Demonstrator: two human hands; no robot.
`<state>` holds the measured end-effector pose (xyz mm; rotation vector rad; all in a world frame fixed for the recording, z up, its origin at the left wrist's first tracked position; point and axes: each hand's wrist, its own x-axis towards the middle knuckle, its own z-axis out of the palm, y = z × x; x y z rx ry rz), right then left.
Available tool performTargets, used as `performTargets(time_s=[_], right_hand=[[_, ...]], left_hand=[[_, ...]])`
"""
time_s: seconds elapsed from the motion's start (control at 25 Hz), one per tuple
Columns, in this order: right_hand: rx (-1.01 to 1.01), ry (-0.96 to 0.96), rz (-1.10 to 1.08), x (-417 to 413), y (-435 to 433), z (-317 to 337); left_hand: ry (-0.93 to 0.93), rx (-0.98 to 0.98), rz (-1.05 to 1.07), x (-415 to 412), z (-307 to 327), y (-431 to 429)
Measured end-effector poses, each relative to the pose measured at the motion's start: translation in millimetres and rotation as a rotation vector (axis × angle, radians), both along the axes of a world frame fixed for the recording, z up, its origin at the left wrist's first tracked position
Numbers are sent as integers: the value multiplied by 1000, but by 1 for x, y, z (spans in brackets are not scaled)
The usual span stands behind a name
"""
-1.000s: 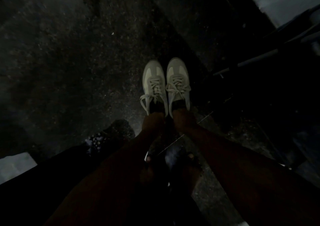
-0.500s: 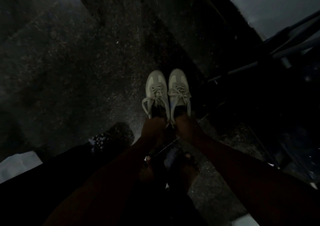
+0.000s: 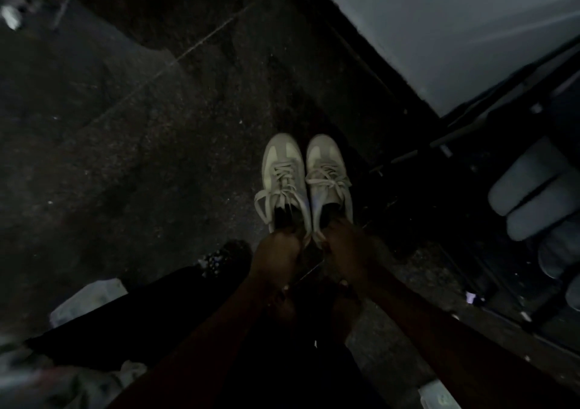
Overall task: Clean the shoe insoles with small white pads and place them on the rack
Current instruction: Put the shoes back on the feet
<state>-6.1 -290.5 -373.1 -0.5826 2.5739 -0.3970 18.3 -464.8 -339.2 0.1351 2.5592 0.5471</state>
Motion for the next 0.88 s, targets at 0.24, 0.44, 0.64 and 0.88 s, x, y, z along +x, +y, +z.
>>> performTargets(time_s=[0.24, 0.44, 0.64, 0.88], right_hand=[[-99, 136, -7, 2, -8, 120], [-28, 280, -1, -5, 0, 215], [-70, 289, -148, -1, 16, 271], [-79, 356, -287, -7, 53, 318]], left_hand=[[154, 44, 0, 6, 108, -10], [265, 66, 23, -6, 197, -8], [272, 25, -94, -13, 262, 3], [312, 75, -213, -41, 302, 37]])
